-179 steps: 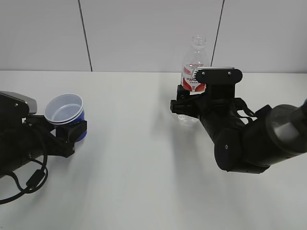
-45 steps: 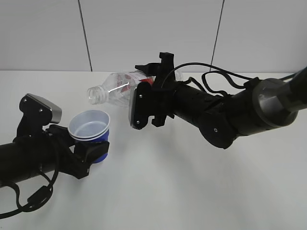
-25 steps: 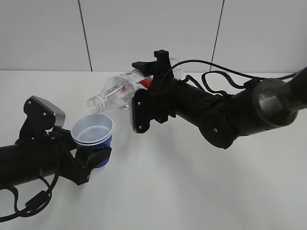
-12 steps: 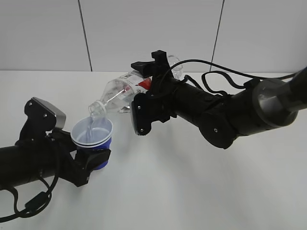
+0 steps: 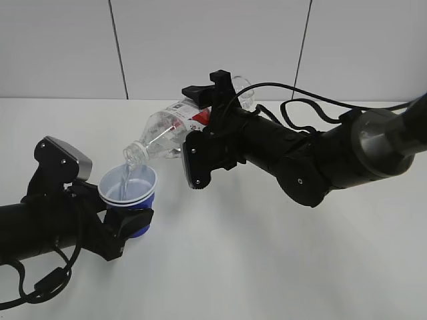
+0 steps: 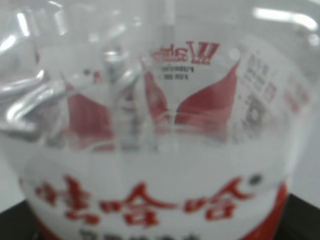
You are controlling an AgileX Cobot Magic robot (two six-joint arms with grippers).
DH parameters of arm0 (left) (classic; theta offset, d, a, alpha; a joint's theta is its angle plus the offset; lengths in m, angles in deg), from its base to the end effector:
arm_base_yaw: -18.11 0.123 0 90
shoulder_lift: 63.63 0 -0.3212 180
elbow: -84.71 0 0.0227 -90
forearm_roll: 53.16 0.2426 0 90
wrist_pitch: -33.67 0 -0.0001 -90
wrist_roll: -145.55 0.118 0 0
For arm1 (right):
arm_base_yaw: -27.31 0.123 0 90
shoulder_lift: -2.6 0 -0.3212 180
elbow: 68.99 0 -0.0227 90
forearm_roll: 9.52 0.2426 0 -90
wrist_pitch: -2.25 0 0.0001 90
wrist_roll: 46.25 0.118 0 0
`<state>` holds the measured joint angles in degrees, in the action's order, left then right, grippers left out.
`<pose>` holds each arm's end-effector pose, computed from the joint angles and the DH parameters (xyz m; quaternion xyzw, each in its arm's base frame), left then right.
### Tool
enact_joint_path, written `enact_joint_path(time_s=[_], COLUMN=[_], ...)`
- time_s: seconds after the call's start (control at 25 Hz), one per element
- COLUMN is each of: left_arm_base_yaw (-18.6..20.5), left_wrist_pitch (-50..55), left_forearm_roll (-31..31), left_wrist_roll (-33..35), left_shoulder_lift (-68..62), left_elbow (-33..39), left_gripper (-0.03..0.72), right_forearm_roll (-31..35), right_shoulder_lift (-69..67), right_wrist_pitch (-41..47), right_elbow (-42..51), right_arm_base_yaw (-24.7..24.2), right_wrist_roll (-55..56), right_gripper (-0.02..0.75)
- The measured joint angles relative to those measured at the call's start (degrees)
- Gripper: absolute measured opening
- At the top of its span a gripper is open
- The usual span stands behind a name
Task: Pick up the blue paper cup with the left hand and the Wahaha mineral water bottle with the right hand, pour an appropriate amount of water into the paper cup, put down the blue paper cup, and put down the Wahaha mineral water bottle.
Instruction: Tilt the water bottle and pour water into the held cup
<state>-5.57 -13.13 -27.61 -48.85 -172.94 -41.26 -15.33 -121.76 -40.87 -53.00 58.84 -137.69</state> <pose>0.2553 -0.1524 0.1450 0.2799 0.8095 -0.2217 0.4661 0.3966 0.2529 0.2006 -0.6826 0.3132 -0.3284 0.5728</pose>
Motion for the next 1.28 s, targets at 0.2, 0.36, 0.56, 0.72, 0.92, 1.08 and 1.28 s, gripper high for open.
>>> enact_joint_path(time_s=[0.2, 0.36, 0.56, 0.72, 0.92, 1.08, 1.28], left_arm_base_yaw=[0.0, 0.0, 0.0, 0.0, 0.0, 0.0, 0.0], left_wrist_pitch=[0.23, 0.46, 1.32, 1.42, 1.42, 1.42, 1.42], left_forearm_roll=[0.93, 1.01, 1.38, 1.38, 1.47, 1.47, 1.47], left_wrist_roll=[0.0, 0.0, 0.0, 0.0, 0.0, 0.0, 0.0], left_shoulder_lift=[0.0, 0.0, 0.0, 0.0, 0.0, 0.0, 0.0], left_elbow=[0.0, 0.0, 0.0, 0.0, 0.0, 0.0, 0.0], left_gripper=[0.5, 0.5, 0.5, 0.5, 0.5, 0.5, 0.5], right_forearm_roll=[0.0, 0.0, 0.0, 0.0, 0.0, 0.0, 0.0], right_shoulder_lift=[0.0, 0.0, 0.0, 0.0, 0.0, 0.0, 0.0], right_wrist_pitch=[0.0, 0.0, 0.0, 0.0, 0.0, 0.0, 0.0], right_elbow=[0.0, 0.0, 0.0, 0.0, 0.0, 0.0, 0.0], right_arm_base_yaw=[0.0, 0.0, 0.0, 0.0, 0.0, 0.0, 0.0], right_wrist_roll=[-0.13, -0.39, -0.73, -0.92, -1.05, -1.38, -1.76], right_gripper=[0.496, 0.496, 0.496, 0.496, 0.496, 0.496, 0.495])
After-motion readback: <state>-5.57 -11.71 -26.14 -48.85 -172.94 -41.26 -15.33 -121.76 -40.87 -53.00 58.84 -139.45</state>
